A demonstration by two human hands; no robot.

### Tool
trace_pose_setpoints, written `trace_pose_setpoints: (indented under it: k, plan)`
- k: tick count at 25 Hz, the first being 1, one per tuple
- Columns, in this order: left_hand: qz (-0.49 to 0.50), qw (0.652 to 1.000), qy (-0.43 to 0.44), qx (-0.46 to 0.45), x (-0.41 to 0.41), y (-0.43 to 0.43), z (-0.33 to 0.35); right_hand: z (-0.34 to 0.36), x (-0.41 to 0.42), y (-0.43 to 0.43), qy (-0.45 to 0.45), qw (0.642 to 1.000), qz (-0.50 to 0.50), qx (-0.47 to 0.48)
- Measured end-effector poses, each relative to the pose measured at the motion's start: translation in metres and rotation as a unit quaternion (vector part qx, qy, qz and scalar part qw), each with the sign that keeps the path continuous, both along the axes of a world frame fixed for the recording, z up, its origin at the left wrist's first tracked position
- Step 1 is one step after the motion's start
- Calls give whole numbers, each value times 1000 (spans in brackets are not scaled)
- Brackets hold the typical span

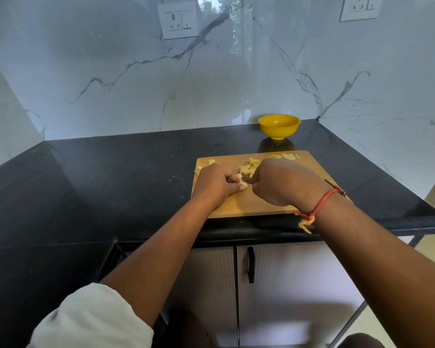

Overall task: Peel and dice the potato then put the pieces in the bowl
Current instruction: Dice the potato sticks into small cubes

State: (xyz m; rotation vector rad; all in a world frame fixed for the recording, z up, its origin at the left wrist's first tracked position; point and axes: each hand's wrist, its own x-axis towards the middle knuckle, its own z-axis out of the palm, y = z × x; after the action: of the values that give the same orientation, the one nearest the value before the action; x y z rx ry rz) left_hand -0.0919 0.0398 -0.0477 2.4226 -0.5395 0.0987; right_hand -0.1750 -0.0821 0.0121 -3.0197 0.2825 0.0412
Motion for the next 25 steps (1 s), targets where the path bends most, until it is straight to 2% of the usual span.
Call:
trace_pose_setpoints:
  k: [18,21,25]
  plan:
    - [6,1000,9,3,6,-2,1,-7,-38,-15,11,1000,9,-26]
    - [-4,1000,28,11,11,-1,2,-7,-48,-26,-41,999,16,1]
    - [-4,999,30,36,10,-9,2,-27,-38,-33,-131,987,-20,95]
